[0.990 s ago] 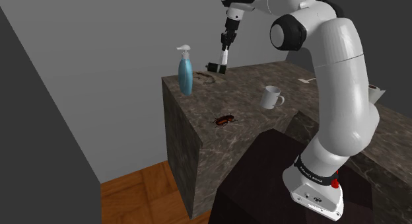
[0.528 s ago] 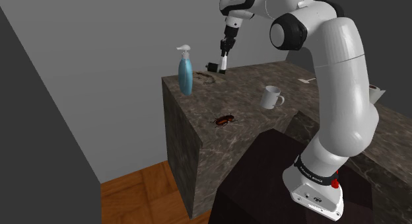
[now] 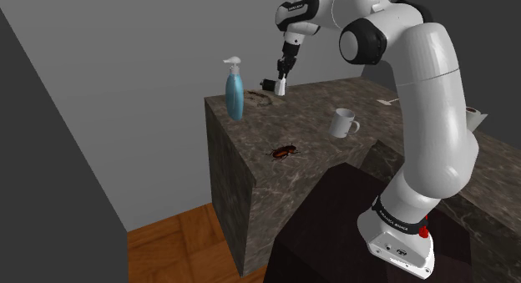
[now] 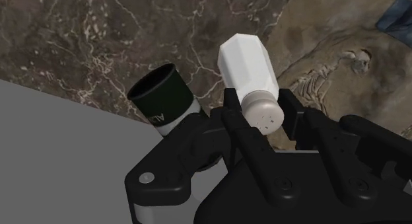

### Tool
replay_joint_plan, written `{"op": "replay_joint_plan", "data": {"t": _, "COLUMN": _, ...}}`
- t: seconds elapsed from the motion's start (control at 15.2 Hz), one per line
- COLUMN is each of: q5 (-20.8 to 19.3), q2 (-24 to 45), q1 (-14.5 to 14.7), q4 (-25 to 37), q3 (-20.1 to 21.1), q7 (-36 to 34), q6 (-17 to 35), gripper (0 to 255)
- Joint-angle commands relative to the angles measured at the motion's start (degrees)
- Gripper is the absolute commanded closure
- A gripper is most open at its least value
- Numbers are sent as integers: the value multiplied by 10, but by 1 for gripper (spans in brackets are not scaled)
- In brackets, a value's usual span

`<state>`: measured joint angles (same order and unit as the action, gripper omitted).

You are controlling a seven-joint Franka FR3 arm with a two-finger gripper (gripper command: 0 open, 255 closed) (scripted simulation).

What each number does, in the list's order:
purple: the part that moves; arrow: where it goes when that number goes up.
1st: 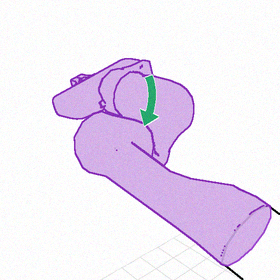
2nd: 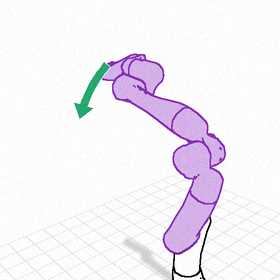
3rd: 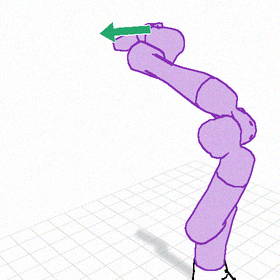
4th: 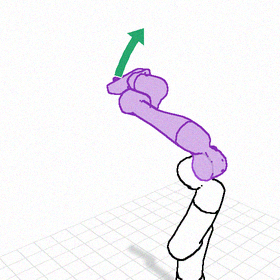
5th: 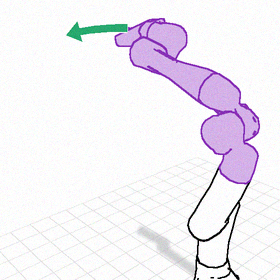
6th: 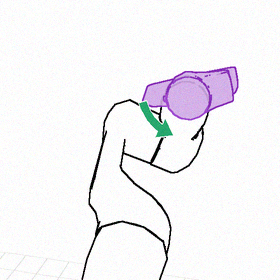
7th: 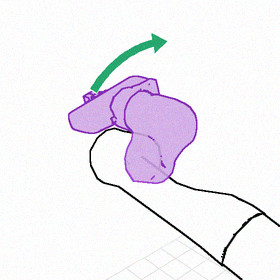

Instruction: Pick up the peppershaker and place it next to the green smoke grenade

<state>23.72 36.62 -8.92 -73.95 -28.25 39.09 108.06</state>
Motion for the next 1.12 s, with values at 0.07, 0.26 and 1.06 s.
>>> {"op": "replay_joint_plan", "data": {"t": 0.07, "q5": 4, "q2": 6, "q1": 2, "q4": -17, "q3": 2, "q7": 5, "q6": 22, "gripper": 255}}
{"op": "replay_joint_plan", "data": {"t": 0.26, "q5": 7, "q2": 10, "q1": 2, "q4": -28, "q3": 4, "q7": 8, "q6": 36, "gripper": 255}}
{"op": "replay_joint_plan", "data": {"t": 1.06, "q5": 7, "q2": 10, "q1": 2, "q4": -27, "q3": 4, "q7": 8, "q6": 36, "gripper": 0}}
